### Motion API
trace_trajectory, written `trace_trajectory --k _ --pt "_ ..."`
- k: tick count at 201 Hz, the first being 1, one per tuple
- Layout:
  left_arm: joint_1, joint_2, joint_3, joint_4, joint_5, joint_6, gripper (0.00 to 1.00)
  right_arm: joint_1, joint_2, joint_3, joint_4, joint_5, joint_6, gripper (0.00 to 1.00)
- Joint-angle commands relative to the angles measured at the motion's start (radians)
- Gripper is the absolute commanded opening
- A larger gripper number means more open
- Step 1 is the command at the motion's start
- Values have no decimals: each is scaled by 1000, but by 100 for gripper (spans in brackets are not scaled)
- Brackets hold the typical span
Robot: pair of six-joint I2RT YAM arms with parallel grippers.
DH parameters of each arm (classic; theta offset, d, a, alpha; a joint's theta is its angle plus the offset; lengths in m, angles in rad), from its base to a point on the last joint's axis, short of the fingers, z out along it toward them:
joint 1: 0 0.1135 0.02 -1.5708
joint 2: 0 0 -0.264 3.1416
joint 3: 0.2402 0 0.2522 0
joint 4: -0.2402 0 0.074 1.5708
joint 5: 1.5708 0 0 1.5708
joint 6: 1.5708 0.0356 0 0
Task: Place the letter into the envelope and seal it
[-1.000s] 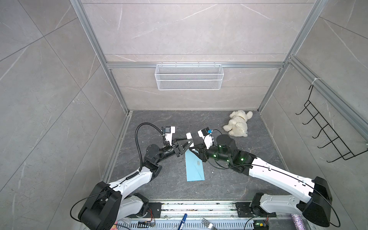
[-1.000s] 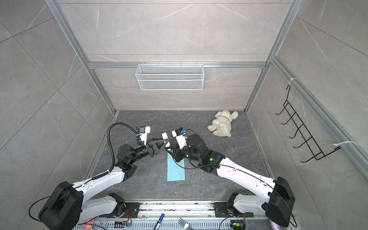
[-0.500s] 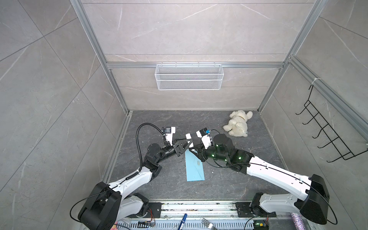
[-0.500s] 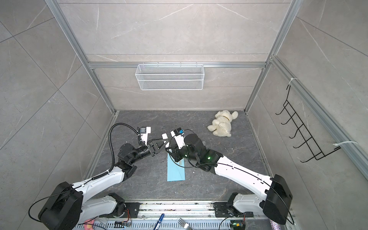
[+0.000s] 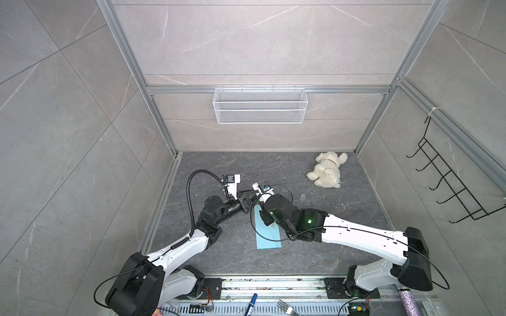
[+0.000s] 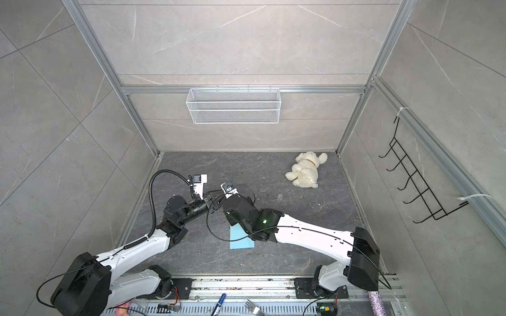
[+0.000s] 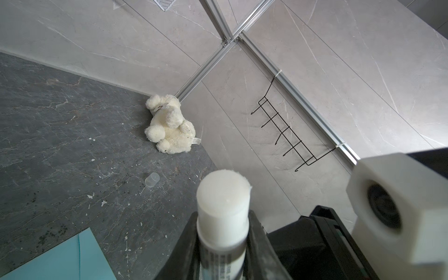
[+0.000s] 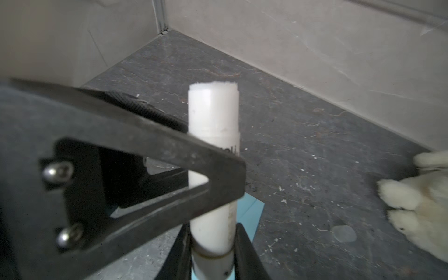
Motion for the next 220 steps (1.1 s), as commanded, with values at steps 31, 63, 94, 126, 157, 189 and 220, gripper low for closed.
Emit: trace_trajectory --k 31,63,94,126,157,189,220 --pt "-5 16 32 -16 6 26 0 83 177 150 -95 567 -119 0" --pt "-5 17 31 -20 5 29 0 97 249 199 -135 584 -124 0" --pt "-5 12 35 -27 5 35 0 96 240 189 -126 522 -106 0" --pt "-5 3 36 -34 6 41 0 94 200 164 -98 423 -84 4" --pt "-5 -15 43 -64 10 56 0 60 110 110 -62 251 -32 22" --pt "-5 -29 56 -94 5 77 0 -15 0 17 3 -23 21 45" --pt "-5 -23 72 -106 16 83 0 -85 -82 -49 54 -255 49 66"
